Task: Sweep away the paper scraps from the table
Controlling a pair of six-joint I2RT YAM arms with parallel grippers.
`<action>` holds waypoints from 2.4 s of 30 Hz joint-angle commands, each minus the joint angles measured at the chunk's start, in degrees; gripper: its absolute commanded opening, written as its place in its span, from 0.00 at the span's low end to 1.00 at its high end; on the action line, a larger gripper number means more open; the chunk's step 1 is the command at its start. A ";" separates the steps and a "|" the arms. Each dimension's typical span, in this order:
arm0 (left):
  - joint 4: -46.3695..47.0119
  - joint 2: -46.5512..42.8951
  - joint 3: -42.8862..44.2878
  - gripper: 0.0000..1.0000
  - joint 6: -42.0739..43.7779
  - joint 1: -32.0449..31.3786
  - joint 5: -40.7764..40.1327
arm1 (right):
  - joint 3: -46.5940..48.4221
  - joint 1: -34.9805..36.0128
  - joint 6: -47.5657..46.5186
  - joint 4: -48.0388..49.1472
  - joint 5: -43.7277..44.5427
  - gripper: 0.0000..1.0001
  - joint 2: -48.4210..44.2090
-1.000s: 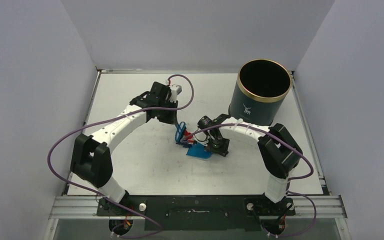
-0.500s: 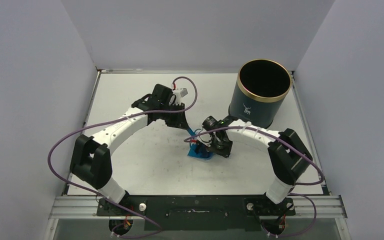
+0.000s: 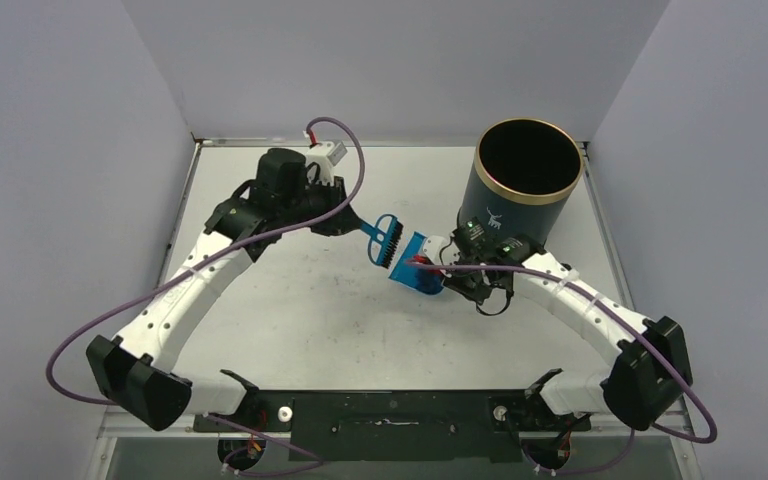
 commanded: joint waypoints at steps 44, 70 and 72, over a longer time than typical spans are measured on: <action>58.36 21.83 -11.61 0.00 -21.57 -32.25 -19.29 | 29.30 -41.45 -8.47 -16.19 -28.14 0.05 -8.39; 69.22 59.86 24.95 0.00 -40.97 -38.88 -36.61 | 23.00 -41.54 1.87 -6.87 -24.39 0.05 -13.94; 68.61 61.50 26.32 0.00 -45.43 -38.78 -39.04 | 22.40 -41.60 1.78 -6.74 -24.68 0.05 -14.28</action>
